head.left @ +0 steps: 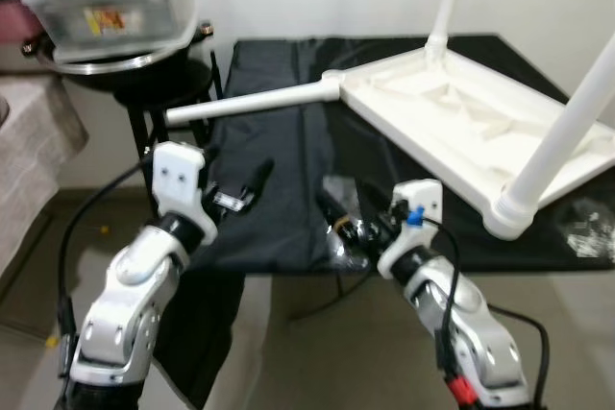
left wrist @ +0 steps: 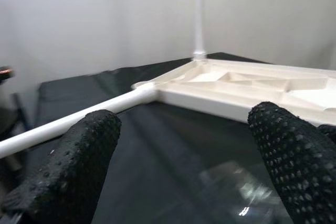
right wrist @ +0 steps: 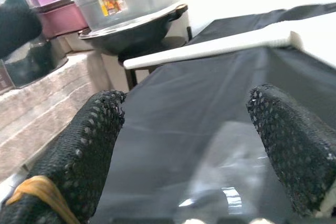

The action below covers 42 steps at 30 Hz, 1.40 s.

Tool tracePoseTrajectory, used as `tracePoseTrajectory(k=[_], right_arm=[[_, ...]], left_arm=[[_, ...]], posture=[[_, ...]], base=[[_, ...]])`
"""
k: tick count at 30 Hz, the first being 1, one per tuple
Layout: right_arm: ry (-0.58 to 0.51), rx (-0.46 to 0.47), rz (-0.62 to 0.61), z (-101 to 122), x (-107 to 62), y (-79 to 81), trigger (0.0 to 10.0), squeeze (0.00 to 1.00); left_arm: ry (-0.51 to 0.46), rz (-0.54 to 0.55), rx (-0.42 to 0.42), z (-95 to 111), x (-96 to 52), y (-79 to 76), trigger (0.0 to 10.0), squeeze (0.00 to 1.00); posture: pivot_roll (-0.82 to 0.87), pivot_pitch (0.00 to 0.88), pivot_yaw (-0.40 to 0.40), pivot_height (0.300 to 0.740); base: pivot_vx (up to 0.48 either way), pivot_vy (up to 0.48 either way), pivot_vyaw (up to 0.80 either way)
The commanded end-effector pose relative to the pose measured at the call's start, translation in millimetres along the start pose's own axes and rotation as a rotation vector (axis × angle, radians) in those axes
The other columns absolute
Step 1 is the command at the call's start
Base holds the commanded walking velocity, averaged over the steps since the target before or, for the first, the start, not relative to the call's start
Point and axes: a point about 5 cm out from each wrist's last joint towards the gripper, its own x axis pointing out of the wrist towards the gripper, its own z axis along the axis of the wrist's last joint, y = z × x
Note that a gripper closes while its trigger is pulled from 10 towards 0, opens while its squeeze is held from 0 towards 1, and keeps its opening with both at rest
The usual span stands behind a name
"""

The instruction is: Building children table

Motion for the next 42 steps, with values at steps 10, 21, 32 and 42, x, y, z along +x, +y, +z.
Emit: tracePoseTrajectory(k=[10, 21, 32, 42], right_arm=[[0.012, -0.081, 0.088, -1, -3.6, 10.2, 10.0, 0.0], [0.045, -0.146, 0.173, -5, -8.0, 20.1, 10.0, 0.0], [0.054, -0.146, 0.165, -5, -12.1, 20.3, 10.0, 0.0], [0.079, -0.138, 0.157, -8, -16.6, 22.7, 10.0, 0.0]], left_arm=[[-0.002, -0.037, -0.003, 3, 4.6, -2.3, 10.0, 0.0], [0.009, -0.092, 0.005, 7, 9.5, -0.2, 10.0, 0.0], [0.057, -0.241, 0.118, 12, 24.3, 1.7, 10.0, 0.0], [0.018, -0.293, 0.208, 28, 59.9, 2.7, 10.0, 0.0]], posture=[[-0.02, 0.09, -0.012, 0.74], [-0.03, 0.09, -0.006, 0.74], [-0.03, 0.114, 0.008, 0.74], [-0.05, 0.137, 0.019, 0.74]], base=[[0.378, 0.0, 0.0], [0.229, 0.0, 0.0], [0.0, 0.0, 0.0], [0.0, 0.0, -0.56]])
